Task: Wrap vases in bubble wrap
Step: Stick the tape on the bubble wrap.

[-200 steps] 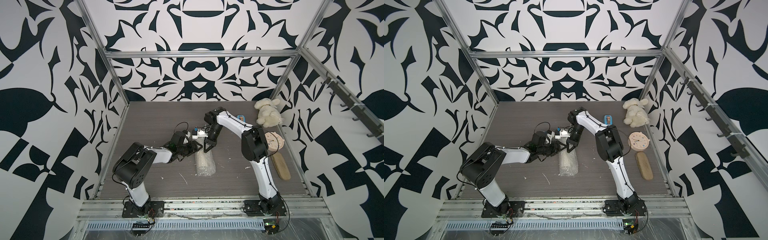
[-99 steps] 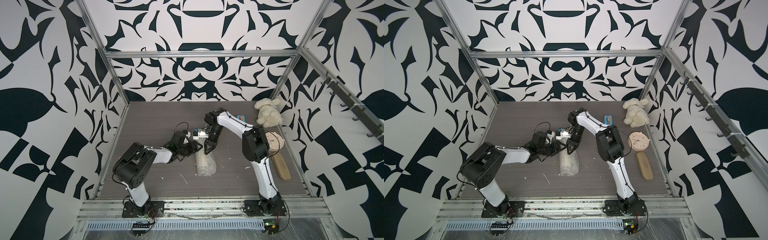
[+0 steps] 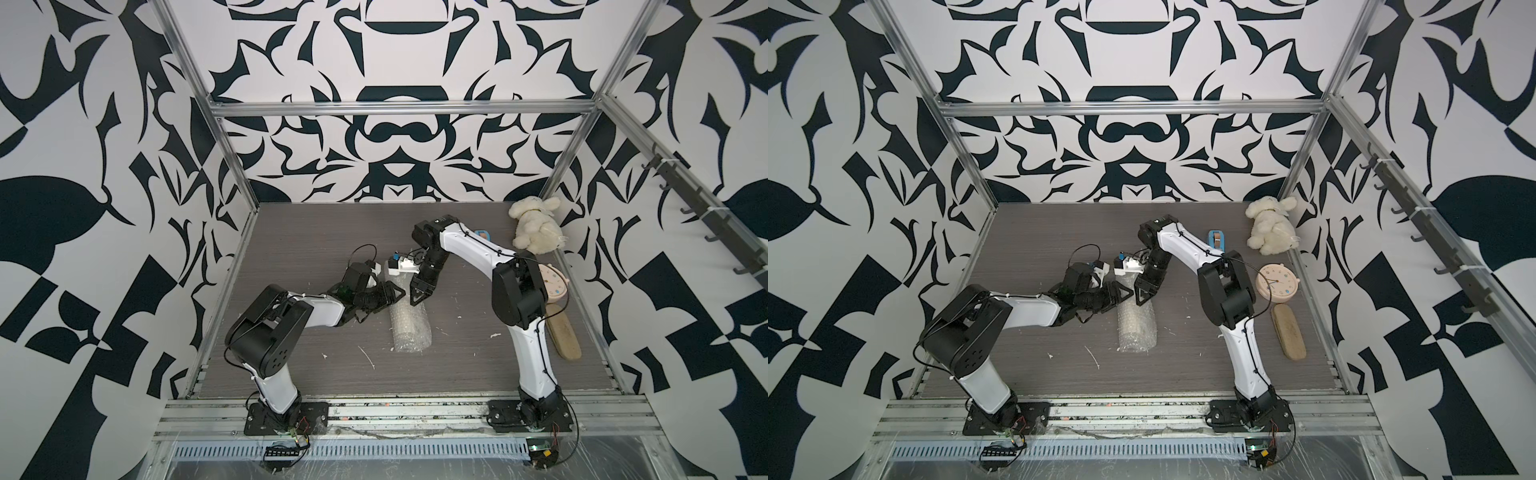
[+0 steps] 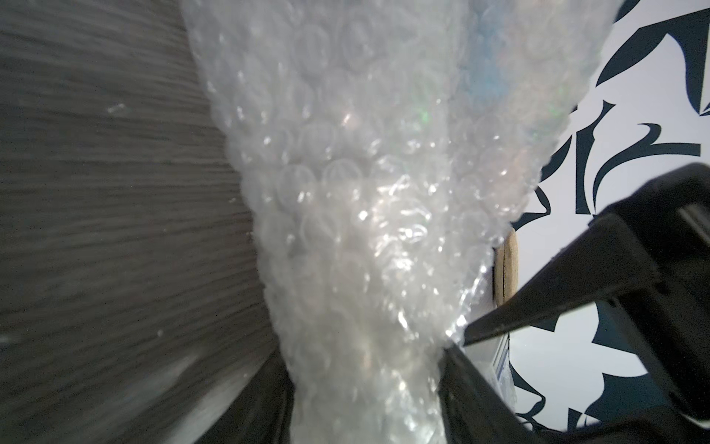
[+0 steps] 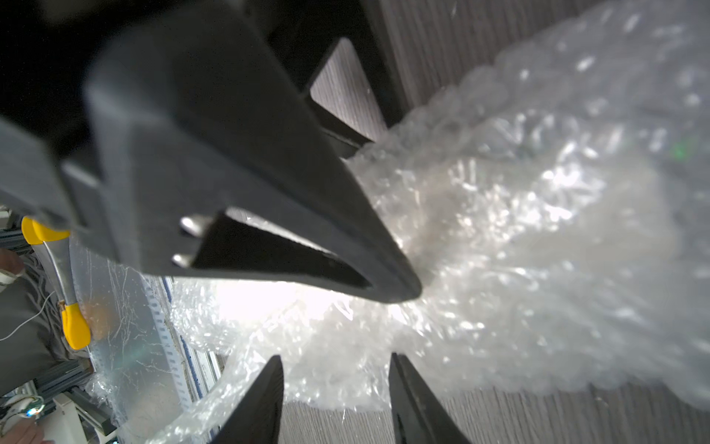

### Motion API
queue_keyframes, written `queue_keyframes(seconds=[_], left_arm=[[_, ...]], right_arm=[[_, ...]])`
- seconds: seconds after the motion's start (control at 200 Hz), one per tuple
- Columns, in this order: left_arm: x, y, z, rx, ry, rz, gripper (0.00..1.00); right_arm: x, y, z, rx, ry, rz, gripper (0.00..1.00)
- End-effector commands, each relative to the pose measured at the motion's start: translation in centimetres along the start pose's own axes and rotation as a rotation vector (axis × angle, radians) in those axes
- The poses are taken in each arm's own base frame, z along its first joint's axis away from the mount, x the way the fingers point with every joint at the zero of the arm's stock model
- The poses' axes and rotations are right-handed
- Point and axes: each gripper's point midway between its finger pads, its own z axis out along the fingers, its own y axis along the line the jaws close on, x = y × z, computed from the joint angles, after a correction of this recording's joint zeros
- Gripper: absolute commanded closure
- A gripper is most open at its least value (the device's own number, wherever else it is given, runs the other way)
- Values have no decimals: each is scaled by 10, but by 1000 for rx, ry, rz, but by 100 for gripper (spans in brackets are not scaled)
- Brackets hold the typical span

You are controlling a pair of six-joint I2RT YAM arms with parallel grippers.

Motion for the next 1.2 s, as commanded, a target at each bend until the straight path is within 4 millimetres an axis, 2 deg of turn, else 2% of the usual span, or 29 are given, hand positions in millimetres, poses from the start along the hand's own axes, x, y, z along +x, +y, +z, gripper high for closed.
queue_keyframes(seconds=[0.0,0.38,0.575,0.67,1.025,1.195], left_arm=[[18,37,-2,-122,36,-47,40],[19,35,-3,-112,37,-45,40],[19,33,-3,-104,38,-41,40],[19,34,-3,-103,39,-44,40],[20,33,-3,-94,42,-46,40],[20,32,-3,-93,44,-45,40]], right_arm=[[6,0,2,-12,15,33,52],[12,-30,16,78,41,134,56],[21,-36,19,121,42,175,57],[24,-36,12,137,15,190,57],[5,-9,-27,172,-168,154,57],[-14,-4,-40,172,-301,168,71]])
